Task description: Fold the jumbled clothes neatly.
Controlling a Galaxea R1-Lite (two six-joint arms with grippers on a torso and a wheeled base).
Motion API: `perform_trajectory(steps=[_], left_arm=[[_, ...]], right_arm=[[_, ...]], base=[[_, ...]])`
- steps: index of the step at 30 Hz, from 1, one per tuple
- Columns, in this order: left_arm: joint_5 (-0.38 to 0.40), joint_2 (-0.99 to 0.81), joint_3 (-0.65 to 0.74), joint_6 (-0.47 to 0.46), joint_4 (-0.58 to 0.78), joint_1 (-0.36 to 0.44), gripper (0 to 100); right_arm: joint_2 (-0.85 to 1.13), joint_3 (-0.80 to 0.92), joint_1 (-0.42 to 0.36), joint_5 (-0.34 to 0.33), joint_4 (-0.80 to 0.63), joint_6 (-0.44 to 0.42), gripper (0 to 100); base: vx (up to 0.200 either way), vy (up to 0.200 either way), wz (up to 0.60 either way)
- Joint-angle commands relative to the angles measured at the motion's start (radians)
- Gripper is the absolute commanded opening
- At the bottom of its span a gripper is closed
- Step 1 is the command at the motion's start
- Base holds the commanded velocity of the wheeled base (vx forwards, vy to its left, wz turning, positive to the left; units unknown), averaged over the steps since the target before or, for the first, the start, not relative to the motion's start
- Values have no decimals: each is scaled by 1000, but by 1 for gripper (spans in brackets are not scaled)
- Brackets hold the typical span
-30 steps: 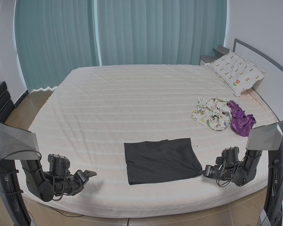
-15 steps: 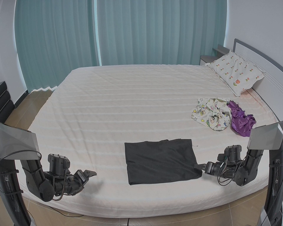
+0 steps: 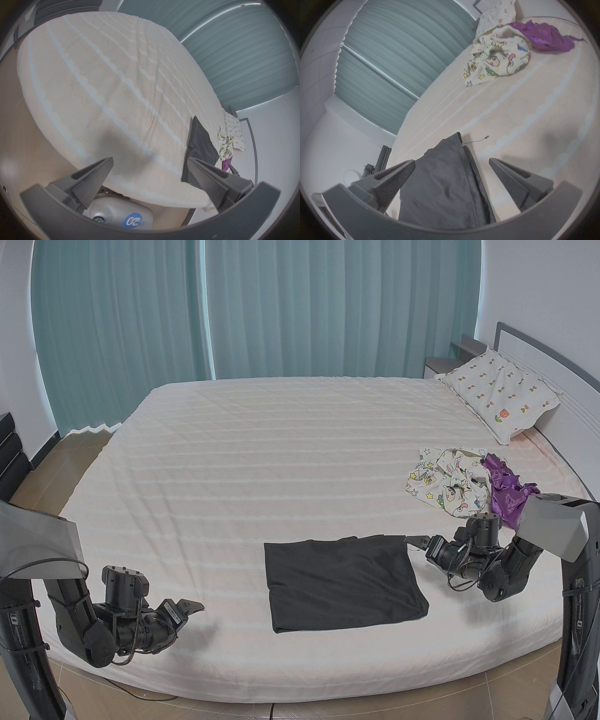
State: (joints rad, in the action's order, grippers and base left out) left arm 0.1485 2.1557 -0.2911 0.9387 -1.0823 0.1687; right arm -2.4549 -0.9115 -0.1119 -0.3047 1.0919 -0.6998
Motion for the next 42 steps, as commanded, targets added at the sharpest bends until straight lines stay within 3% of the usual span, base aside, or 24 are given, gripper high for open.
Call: perform_trajectory(steps=[1, 12, 27, 28, 38, 42], left_arm=[[-38, 9, -28, 32, 1, 0, 100], [-43, 10, -33, 49, 1, 0, 100], [-43, 12, -34, 48, 1, 2, 100], [-43, 12, -34, 48, 1, 2, 100], [-43, 13, -34, 48, 1, 2, 100], [-43, 13, -34, 48, 1, 3, 100]], right_arm=[[-75, -147, -9, 2, -98, -33, 100], [-79, -153, -9, 6, -95, -75, 100], [-124, -175, -54, 13, -93, -66, 100], [-124, -179, -55, 13, -93, -66, 0], [-122, -187, -43, 25, -89, -73, 0], [-130, -208, -43, 90, -49, -86, 0]], base=[[0, 0, 0], [164, 0, 0], [0, 0, 0], [0, 0, 0], [0, 0, 0], [0, 0, 0]])
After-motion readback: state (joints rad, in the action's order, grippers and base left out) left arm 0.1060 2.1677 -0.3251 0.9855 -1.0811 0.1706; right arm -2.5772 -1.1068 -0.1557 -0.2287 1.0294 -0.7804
